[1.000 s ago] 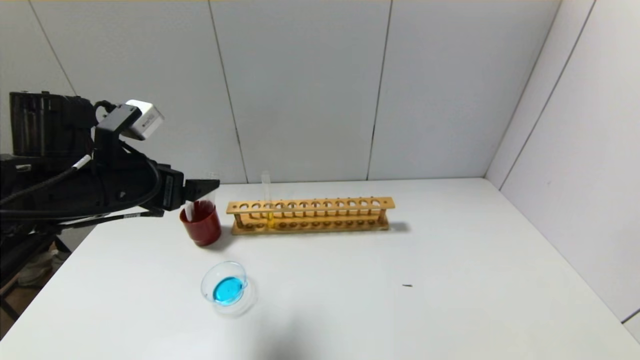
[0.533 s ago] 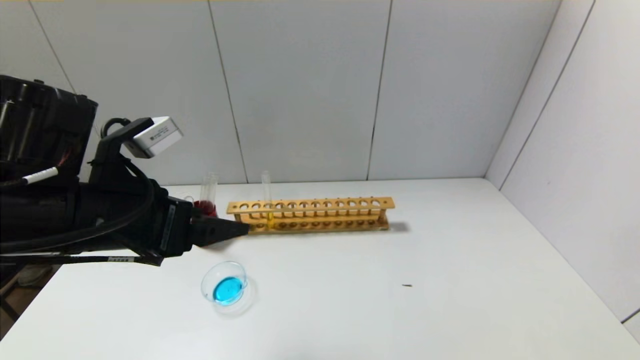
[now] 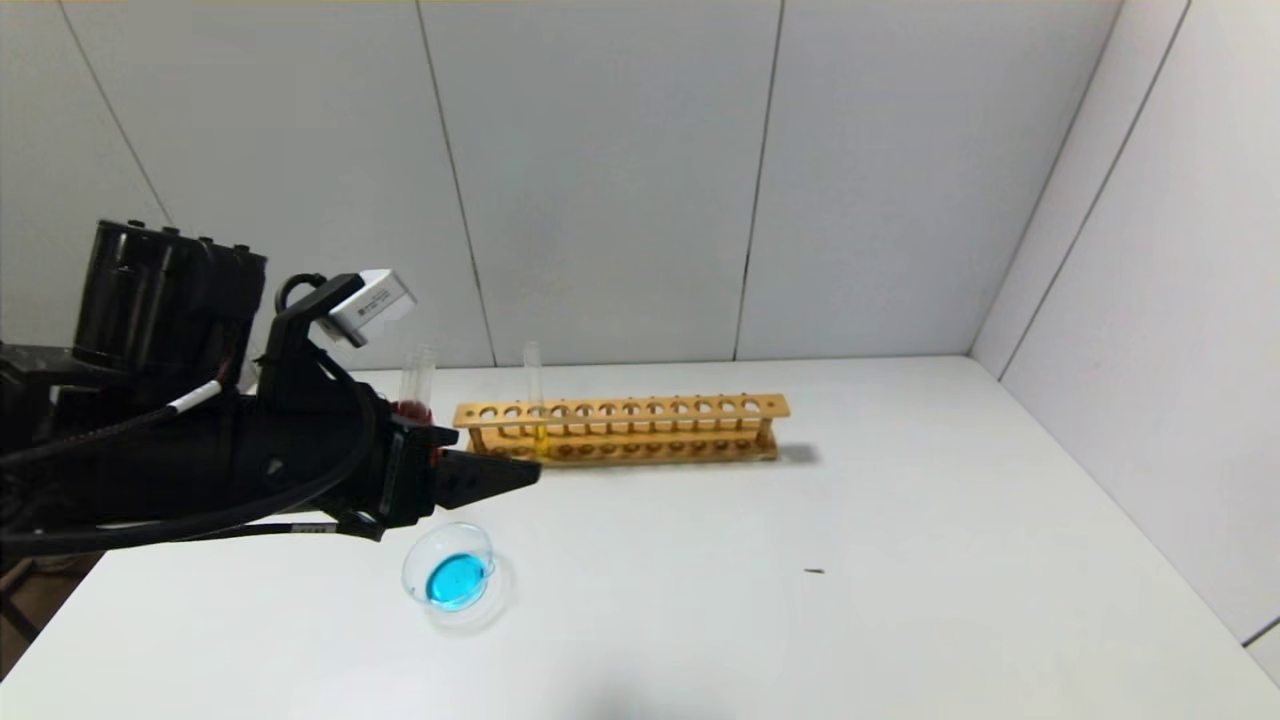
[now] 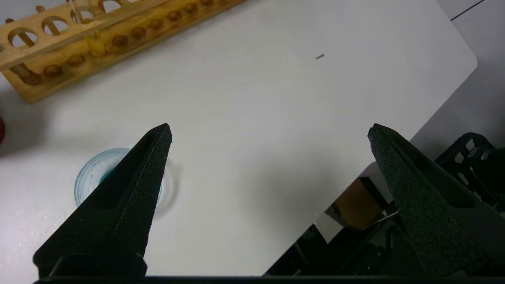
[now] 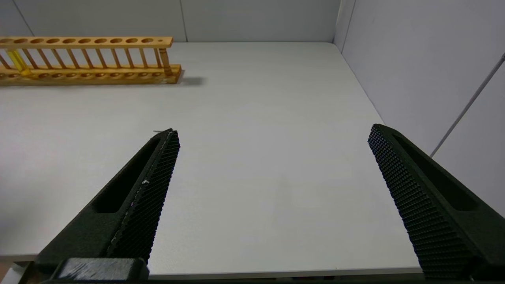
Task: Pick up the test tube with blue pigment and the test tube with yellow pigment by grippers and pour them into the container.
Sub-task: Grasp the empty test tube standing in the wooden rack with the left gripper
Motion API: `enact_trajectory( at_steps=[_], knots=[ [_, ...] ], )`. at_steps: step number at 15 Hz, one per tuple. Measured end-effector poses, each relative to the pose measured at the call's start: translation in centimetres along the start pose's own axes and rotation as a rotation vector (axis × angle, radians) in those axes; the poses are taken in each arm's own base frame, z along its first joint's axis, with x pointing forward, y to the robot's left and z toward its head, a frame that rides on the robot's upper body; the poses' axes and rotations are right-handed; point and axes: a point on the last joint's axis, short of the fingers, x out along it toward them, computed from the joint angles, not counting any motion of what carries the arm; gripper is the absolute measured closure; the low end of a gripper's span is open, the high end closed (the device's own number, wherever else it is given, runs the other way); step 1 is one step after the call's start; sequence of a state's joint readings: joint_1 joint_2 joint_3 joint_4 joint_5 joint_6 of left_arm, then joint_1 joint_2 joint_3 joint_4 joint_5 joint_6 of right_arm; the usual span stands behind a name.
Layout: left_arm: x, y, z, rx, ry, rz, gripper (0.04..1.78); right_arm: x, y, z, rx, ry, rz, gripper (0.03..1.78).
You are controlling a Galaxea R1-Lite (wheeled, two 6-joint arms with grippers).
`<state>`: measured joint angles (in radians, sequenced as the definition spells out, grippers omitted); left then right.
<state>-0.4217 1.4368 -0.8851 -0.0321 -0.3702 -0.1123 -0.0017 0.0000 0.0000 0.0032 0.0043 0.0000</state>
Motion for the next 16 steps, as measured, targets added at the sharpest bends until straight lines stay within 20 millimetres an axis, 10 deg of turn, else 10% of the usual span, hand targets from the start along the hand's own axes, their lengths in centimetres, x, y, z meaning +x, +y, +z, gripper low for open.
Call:
enact_trajectory(
  at_steps=[16],
  knots=[
    [13.4,7.8,4.0,0.032,-0.064,0.331,0.07,0.0,0.0,0.0,0.0,0.0,0.0,0.06]
  ],
)
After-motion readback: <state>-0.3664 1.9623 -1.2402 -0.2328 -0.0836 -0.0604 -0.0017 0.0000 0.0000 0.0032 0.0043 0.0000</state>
